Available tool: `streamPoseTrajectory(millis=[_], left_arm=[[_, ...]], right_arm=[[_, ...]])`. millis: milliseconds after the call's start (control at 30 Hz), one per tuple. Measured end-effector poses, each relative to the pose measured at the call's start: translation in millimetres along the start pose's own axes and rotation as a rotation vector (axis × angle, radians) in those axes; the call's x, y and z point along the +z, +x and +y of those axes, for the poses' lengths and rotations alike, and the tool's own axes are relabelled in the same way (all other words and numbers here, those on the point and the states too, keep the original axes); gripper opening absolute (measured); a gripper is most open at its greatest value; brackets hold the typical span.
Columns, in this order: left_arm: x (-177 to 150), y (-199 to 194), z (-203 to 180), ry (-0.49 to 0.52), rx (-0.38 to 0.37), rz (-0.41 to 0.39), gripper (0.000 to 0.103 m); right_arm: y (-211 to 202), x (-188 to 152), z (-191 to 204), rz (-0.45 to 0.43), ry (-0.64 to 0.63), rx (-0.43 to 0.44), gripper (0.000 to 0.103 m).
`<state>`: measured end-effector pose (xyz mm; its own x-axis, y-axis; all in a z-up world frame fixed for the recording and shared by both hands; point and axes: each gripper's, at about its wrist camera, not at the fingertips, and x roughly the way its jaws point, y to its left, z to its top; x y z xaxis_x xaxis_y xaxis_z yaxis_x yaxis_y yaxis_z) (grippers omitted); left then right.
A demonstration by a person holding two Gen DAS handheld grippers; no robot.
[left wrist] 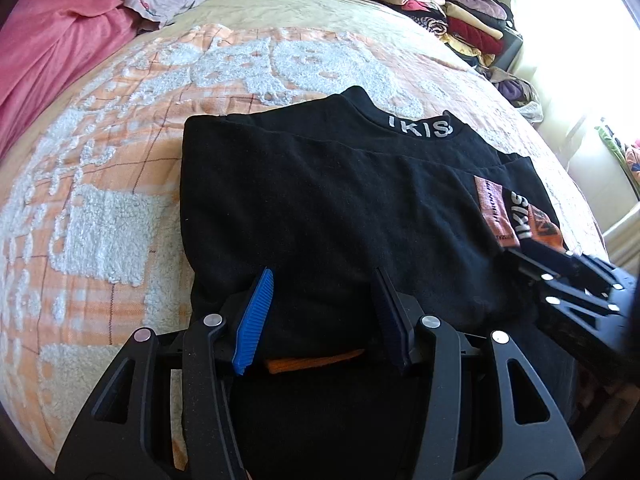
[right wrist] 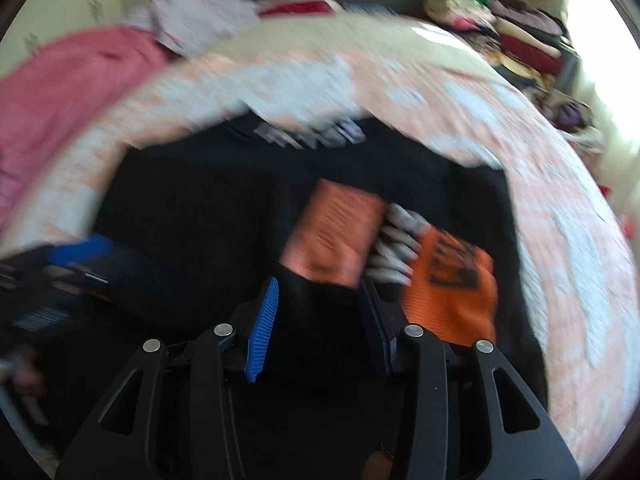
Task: Fold small clothes
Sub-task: 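Lower both open grippers onto the sweatshirt hem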
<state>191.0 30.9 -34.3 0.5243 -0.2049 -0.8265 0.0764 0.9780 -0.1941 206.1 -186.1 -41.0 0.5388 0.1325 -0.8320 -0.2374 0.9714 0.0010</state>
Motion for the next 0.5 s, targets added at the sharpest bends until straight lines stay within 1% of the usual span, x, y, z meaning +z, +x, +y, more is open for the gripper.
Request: streamPoseTrajectory(millis=[33,67,167,400,500], left_arm=[[0.5,0.6,-0.6,0.003,0.002,0.0,0.043],[-0.1,0.3,-1.3,0.006,0.004,-0.001,0.043],[-0.4,0.2,-1.5,0.005,0.008,-0.003,0.043],[0.2,-0.3,-1.3,0.006,0.01,-0.003,0.043],[0.1,-0.7,-1.5,0.008,0.012,-0.006,0.043]], right_arm=[[1.7,-2.2,-6.6,-0.001,0.033,0.037,0.038],[2.3,-2.6,-8.8,-0.001,0.047,0.047,0.038],[2.2,-1.0,-4.2,0.002,0.033,0.028,0.038],[-4.9,-1.6,-7.7,-0.02,0.065,0.059,0.04],[-11.7,-1.6,-9.4,-0.033,0.082,0.088,0.048]])
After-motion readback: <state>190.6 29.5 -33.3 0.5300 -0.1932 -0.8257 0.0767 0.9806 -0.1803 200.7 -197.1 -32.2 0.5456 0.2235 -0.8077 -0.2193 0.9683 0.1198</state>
